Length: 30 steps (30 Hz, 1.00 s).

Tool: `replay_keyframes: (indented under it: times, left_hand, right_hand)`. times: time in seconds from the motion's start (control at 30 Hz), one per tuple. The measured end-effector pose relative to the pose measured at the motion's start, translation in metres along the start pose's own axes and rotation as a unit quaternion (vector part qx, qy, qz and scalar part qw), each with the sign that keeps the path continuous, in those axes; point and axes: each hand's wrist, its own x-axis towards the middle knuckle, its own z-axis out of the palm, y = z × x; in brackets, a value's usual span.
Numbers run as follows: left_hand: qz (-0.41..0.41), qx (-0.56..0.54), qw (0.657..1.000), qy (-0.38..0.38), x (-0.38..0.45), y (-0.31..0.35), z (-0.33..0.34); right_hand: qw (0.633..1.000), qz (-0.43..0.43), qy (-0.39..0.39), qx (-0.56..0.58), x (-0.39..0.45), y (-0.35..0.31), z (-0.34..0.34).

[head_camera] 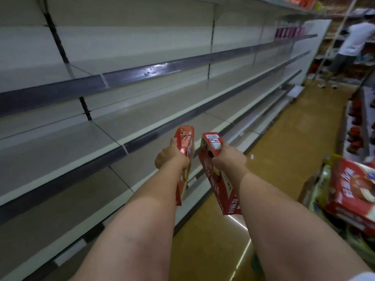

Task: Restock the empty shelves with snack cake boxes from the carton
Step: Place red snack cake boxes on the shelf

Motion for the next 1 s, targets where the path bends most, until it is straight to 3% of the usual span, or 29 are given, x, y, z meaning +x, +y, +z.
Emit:
replay_keyframes:
  times: [0.17,0.37,0.57,0.67,0.77,1.0]
  left_hand:
    - [-0.041,-0.088,0.995,0.031,0.033,0.051,-0.018]
    - [-0.072,-0.228,0.968,0.081,0.068,0.063,-0.047]
    - [-0.122,-0.496,0.848,0.143,0.118,0.044,-0.072]
    - [-0.152,-0.541,0.814,0.146,0.145,0.025,-0.08]
    - [-0.186,-0.578,0.789,0.094,0.174,0.002,-0.084]
    - [-0.241,-0.656,0.709,0.096,0.205,-0.033,-0.085]
  right_hand:
    - [0.998,-0.063,0.017,0.018,0.06,-0.012,-0.032]
    - [0.992,-0.106,-0.006,0.075,0.116,-0.036,-0.049]
    - [0.959,-0.115,-0.08,0.244,0.165,-0.08,-0.056]
    - [0.942,-0.132,-0.087,0.295,0.187,-0.1,-0.047]
    - [0.915,-0.123,-0.122,0.365,0.209,-0.118,-0.036]
    - [0.856,-0.007,-0.168,0.489,0.262,-0.148,-0.003]
